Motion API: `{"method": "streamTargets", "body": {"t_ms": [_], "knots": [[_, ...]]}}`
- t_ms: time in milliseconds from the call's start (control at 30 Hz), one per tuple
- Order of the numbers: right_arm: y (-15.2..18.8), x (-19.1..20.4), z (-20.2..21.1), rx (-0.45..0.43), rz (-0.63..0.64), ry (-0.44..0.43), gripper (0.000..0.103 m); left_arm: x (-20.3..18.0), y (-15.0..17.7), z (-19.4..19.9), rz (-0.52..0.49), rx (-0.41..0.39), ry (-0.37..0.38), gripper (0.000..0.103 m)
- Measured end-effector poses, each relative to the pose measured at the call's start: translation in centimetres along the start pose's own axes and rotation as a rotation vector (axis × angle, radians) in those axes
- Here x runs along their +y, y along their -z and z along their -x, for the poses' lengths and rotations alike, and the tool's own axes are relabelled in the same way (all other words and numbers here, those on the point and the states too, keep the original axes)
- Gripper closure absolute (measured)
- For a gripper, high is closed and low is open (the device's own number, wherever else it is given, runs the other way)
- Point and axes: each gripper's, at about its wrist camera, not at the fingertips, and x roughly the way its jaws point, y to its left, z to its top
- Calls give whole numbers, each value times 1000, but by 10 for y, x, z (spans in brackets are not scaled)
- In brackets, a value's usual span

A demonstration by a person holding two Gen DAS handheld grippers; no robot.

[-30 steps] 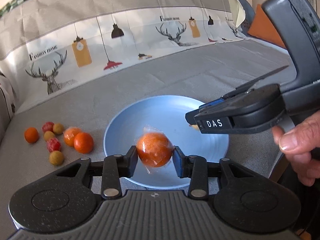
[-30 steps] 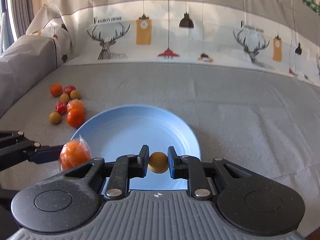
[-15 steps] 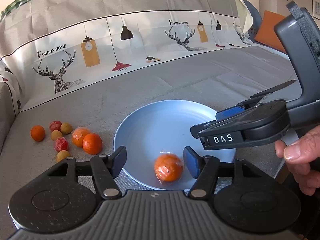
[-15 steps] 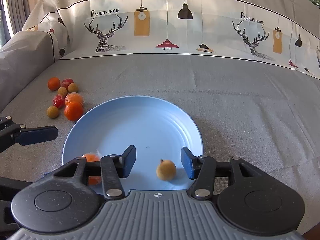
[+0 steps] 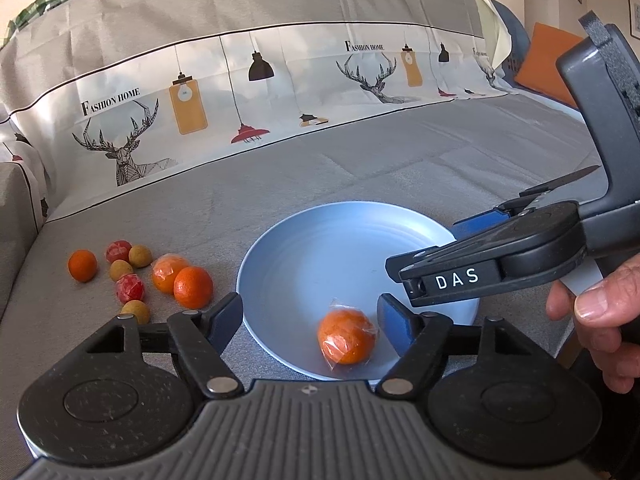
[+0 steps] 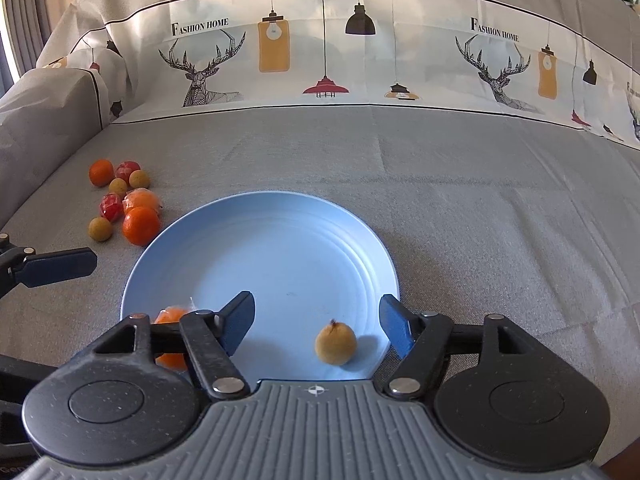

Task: Organize fruits
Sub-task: 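Open the left gripper over the plate while the right drops the yellow fruit there, then grasp a small yellow fruit with the left gripper while the right grasps a loose orange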

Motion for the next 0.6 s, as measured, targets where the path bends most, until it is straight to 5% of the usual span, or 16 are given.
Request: {"method": "streamTargets", "body": {"t_ms": [600], "knots": [[-1,0,-1,2,-10,0,27,1,0,-1,-6,4,-15,19]]}}
